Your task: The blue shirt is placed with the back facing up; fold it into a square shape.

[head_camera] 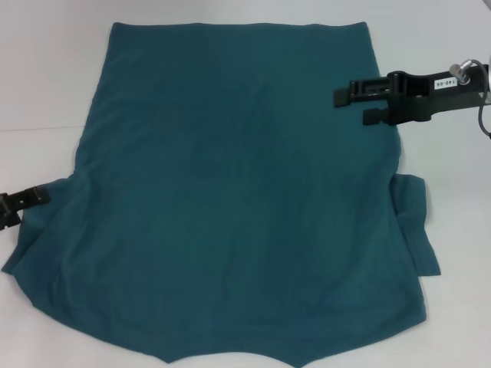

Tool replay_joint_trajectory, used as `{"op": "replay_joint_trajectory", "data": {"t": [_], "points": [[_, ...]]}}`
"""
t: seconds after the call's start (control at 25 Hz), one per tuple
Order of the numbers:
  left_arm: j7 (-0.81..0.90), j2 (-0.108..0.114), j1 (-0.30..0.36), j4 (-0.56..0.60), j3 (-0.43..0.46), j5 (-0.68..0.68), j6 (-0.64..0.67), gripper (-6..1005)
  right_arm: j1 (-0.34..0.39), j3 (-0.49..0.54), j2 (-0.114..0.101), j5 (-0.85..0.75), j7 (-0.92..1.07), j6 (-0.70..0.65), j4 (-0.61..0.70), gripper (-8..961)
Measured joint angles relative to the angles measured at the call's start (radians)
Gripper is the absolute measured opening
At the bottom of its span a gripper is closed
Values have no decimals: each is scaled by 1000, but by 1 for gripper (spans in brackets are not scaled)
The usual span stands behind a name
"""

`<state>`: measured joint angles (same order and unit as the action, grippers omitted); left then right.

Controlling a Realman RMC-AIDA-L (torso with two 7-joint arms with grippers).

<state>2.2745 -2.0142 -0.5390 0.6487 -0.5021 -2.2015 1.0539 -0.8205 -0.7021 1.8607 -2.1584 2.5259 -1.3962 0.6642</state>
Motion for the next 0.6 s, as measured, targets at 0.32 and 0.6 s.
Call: {"op": "replay_joint_trajectory", "data": {"t": [0.32,0.6], "points": [[-1,-2,-1,-21,-13,-2,-57,840,5,1,-3,0,-3,-2,0,944],[-5,0,-12,-43,-47,-15,-73,840,4,1,-3,2,-3,-2,-1,944]]}}
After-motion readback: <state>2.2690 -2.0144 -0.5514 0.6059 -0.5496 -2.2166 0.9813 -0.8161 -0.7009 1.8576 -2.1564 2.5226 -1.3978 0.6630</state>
